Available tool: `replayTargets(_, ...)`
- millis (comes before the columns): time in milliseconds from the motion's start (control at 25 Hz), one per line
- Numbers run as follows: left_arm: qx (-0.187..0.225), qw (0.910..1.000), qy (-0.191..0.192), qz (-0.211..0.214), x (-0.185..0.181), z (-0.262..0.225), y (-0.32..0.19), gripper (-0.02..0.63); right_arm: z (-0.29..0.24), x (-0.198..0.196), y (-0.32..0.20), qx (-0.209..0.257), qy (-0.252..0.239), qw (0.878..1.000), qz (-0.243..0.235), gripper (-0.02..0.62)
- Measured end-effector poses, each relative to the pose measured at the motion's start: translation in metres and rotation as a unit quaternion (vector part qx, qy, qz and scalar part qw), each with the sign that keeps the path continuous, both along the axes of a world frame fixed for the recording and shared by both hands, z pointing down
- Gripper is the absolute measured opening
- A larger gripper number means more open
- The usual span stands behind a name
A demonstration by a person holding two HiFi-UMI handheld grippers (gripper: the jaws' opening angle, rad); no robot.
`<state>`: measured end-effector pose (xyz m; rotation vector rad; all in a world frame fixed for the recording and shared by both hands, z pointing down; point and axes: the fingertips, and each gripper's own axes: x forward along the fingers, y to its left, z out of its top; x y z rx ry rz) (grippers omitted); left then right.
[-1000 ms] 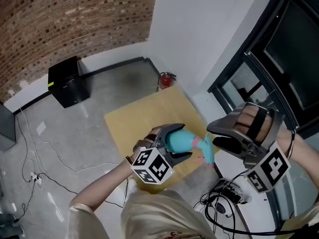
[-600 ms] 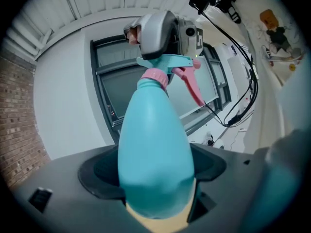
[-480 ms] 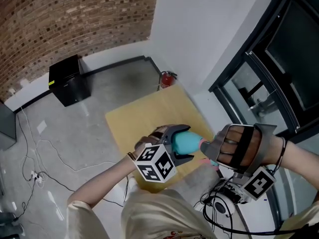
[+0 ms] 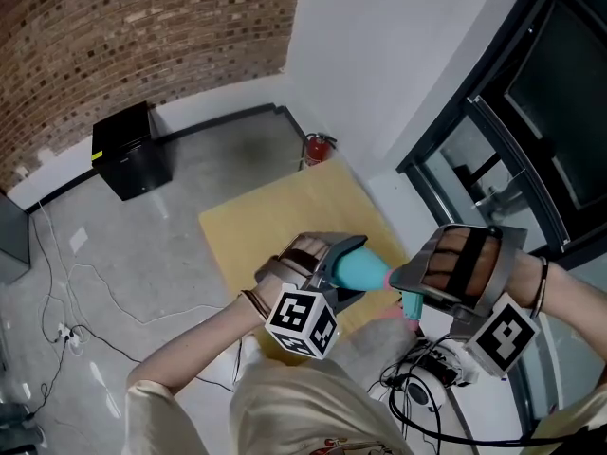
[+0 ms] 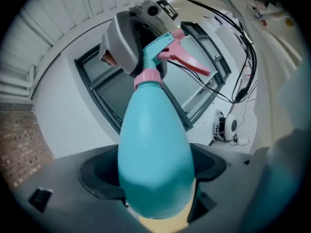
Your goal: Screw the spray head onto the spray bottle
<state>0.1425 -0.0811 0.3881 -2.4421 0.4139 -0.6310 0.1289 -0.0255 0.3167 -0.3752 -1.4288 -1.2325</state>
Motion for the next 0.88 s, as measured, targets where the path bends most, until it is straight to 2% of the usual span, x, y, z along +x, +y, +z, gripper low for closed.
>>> replayTargets(120,0.020,0.9998,-0.001,0.005,0.001,-0.002,0.005,0.416,-0.002,-0.002,0.006,-0.048,-0.015,0.998,0.044,0.123)
replayTargets(280,-0.001,0.9999,0.012,-0.007,0.000,-0.002,0.005,0.416,-0.005,-0.003,0.002,-0.104,-0.056,0.985,0.128,0.123)
replayTargets(400,-0.021,0.9987,0.023,-0.041,-0.002,-0.001,0.001,0.416,-0.005,-0.003,-0.006,-0.141,-0.097,0.962,0.212,0.123)
replayTargets(480,-0.015,0.9973,0.024,-0.068,-0.003,-0.001,-0.001,0.416,-0.005,-0.004,-0.008,-0.173,-0.120,0.939,0.270,0.123)
replayTargets(520,-0.008,0.9963,0.026,-0.082,-0.004,-0.001,-0.002,0.416,-0.005,-0.004,-0.009,-0.193,-0.133,0.923,0.304,0.123)
replayTargets(600,0.003,0.9935,0.031,-0.110,-0.008,-0.001,-0.005,0.416,-0.006,-0.006,-0.012,-0.236,-0.164,0.879,0.381,0.123)
replayTargets(680,0.007,0.9899,0.038,-0.136,-0.012,-0.001,-0.007,0.416,-0.006,-0.007,-0.018,-0.272,-0.199,0.821,0.460,0.123)
replayTargets(760,0.000,0.9861,0.047,-0.160,-0.013,0.000,-0.008,0.416,-0.005,-0.005,-0.024,-0.303,-0.229,0.755,0.535,0.123)
replayTargets(880,-0.003,0.9800,0.059,-0.190,-0.011,0.003,-0.009,0.416,-0.002,0.000,-0.028,-0.350,-0.258,0.646,0.627,0.123)
